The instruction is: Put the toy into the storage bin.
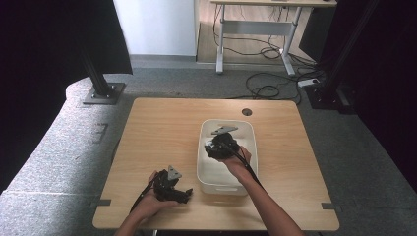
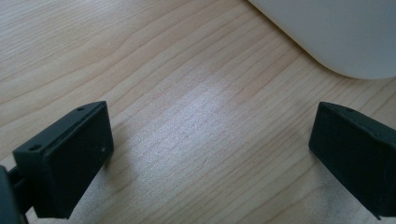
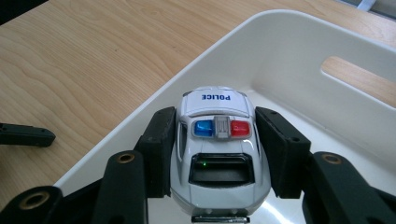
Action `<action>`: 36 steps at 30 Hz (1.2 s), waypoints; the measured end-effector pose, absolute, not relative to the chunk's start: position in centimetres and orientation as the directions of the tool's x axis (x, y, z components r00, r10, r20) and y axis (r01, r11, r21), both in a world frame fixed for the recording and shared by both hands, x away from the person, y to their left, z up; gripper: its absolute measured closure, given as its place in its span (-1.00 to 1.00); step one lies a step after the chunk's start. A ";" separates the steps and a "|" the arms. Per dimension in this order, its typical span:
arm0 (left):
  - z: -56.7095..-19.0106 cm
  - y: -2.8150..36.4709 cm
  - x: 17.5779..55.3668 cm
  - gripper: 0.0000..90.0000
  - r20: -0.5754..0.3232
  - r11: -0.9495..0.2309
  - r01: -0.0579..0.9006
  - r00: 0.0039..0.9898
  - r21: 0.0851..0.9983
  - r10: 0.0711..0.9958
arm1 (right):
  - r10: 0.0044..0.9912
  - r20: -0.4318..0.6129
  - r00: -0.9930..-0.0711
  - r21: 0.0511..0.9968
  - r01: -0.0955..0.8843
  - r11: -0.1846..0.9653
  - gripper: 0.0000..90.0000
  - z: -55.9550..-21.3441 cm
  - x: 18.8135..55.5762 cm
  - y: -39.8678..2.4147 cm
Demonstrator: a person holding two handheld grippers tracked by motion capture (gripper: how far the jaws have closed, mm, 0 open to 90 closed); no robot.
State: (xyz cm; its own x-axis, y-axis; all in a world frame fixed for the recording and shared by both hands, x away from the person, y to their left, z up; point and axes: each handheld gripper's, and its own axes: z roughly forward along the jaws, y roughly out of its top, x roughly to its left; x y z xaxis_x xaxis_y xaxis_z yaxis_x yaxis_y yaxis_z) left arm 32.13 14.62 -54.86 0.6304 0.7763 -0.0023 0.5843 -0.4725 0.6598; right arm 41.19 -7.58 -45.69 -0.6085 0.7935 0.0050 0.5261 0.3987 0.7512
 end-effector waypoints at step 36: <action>-54.9 14.6 32.1 -1.00 -0.003 -0.473 0.584 0.631 0.660 0.776 | 0.811 0.026 -0.584 0.681 0.604 0.414 0.11 -48.5 43.4 -6.0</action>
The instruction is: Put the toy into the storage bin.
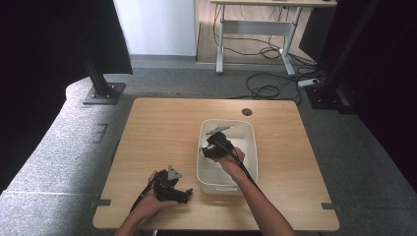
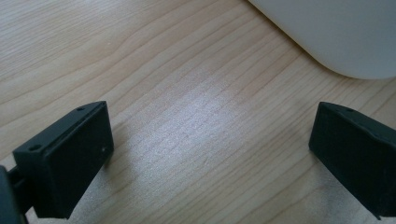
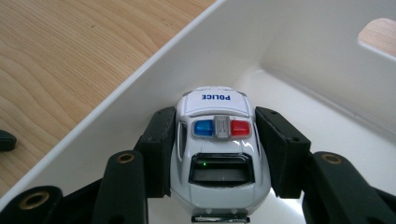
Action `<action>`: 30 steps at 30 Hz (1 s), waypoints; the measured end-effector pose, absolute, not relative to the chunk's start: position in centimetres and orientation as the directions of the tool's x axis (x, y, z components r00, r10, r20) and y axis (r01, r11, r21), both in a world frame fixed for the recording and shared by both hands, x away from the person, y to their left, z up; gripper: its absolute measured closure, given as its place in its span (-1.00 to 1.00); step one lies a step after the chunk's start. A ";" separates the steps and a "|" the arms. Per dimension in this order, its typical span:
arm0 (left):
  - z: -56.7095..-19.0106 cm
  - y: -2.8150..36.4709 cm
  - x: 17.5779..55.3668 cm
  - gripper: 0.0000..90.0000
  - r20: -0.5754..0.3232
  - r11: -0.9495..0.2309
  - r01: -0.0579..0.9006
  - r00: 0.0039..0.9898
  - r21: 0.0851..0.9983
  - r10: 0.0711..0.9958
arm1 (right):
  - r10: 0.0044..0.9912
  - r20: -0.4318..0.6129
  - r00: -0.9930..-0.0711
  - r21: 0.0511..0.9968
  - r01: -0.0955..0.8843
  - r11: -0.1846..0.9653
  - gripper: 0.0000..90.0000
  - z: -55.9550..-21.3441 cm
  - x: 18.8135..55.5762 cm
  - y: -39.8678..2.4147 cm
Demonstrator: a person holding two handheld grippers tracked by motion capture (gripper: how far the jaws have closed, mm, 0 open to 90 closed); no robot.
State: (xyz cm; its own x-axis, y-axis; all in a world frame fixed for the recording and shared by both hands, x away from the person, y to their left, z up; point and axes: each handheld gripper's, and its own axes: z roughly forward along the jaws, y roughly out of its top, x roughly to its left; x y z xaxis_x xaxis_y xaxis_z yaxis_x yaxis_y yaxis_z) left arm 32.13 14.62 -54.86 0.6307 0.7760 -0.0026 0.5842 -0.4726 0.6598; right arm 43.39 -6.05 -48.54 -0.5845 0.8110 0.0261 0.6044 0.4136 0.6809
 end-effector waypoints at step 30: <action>-54.9 14.6 32.1 -1.00 -0.002 -0.473 0.584 0.631 0.660 0.776 | 0.818 0.017 -0.575 0.607 0.656 0.449 0.11 -50.5 44.0 -5.9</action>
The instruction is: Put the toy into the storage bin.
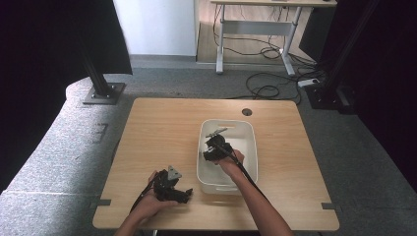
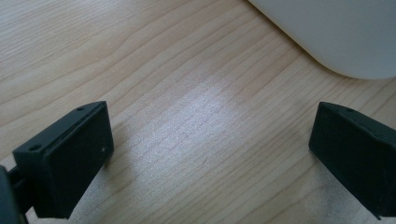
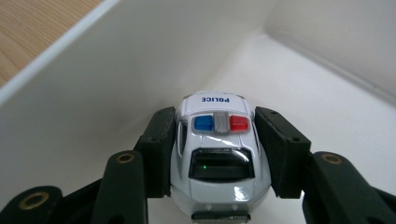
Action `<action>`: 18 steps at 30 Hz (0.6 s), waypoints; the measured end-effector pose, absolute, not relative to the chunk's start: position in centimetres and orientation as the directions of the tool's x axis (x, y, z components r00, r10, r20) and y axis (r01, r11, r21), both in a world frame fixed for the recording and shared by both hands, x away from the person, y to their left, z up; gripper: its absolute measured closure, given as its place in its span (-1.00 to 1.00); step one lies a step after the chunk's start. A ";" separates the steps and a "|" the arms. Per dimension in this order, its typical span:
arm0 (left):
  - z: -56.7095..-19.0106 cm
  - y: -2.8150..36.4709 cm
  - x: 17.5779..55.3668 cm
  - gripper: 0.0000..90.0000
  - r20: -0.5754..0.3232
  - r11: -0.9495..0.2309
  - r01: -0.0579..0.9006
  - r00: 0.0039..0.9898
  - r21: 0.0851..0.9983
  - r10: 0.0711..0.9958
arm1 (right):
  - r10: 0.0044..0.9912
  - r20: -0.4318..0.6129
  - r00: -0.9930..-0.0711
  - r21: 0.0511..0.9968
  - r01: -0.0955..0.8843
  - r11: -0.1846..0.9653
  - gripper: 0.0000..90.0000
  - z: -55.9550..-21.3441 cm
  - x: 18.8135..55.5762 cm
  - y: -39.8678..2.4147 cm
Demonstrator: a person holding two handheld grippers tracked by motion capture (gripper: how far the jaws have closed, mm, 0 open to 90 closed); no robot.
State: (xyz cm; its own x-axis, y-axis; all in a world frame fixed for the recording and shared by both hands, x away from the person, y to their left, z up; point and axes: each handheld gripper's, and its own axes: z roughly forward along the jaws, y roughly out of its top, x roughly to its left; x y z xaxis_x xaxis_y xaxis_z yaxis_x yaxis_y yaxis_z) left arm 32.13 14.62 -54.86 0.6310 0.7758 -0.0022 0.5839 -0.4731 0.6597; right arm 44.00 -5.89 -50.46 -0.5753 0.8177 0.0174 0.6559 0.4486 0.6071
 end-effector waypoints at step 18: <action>-54.9 14.6 32.1 -1.00 -0.002 -0.472 0.584 0.630 0.660 0.776 | 0.830 0.042 -0.556 0.581 0.690 0.432 -0.05 -50.6 44.3 -6.3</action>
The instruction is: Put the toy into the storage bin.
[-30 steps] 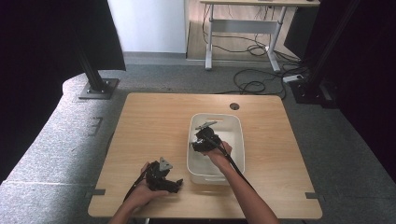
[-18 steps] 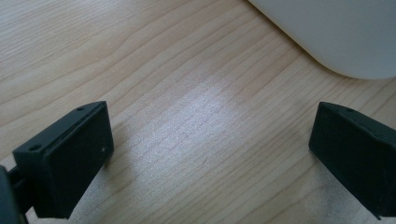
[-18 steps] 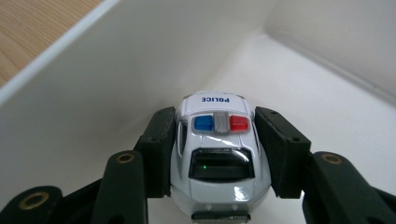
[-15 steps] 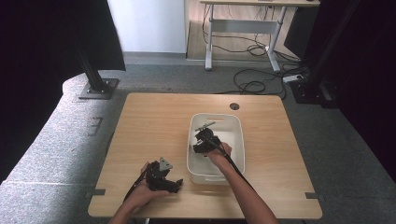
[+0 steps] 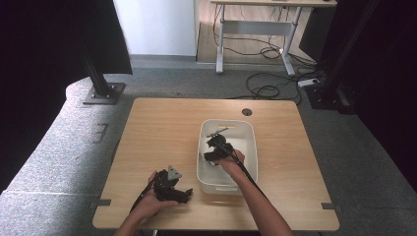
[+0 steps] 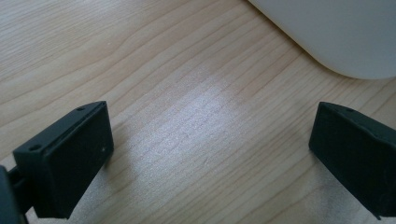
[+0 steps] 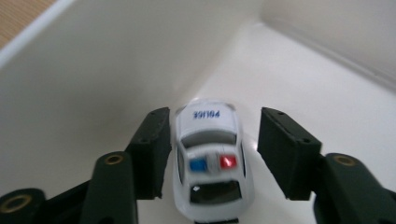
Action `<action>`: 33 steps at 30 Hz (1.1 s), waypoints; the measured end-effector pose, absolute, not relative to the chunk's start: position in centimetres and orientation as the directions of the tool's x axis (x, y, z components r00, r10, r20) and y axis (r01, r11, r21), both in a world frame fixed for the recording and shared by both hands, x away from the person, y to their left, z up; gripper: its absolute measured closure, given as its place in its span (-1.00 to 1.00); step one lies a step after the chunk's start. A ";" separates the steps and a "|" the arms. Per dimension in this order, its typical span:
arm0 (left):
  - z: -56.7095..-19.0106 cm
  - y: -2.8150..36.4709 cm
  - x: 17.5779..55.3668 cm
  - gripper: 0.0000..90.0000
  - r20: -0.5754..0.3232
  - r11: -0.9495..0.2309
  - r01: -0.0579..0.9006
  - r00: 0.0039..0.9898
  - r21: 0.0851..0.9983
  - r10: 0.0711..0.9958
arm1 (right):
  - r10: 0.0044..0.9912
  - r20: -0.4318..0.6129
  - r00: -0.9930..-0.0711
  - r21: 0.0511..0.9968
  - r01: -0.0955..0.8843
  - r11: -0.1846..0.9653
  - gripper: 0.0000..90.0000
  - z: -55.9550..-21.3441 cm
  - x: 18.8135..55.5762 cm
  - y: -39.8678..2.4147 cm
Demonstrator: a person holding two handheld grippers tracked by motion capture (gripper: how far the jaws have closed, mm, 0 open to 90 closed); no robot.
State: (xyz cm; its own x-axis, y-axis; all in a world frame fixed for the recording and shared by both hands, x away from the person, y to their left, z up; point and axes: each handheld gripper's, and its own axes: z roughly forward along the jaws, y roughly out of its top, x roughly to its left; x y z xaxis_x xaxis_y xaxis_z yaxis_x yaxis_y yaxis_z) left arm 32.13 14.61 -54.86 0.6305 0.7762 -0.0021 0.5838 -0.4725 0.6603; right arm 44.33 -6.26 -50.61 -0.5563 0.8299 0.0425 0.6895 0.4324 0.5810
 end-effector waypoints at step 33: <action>-54.9 14.6 32.1 -1.00 -0.003 -0.473 0.584 0.631 0.660 0.776 | 0.751 0.147 -0.644 0.500 0.703 0.505 -0.03 -50.7 41.9 -7.8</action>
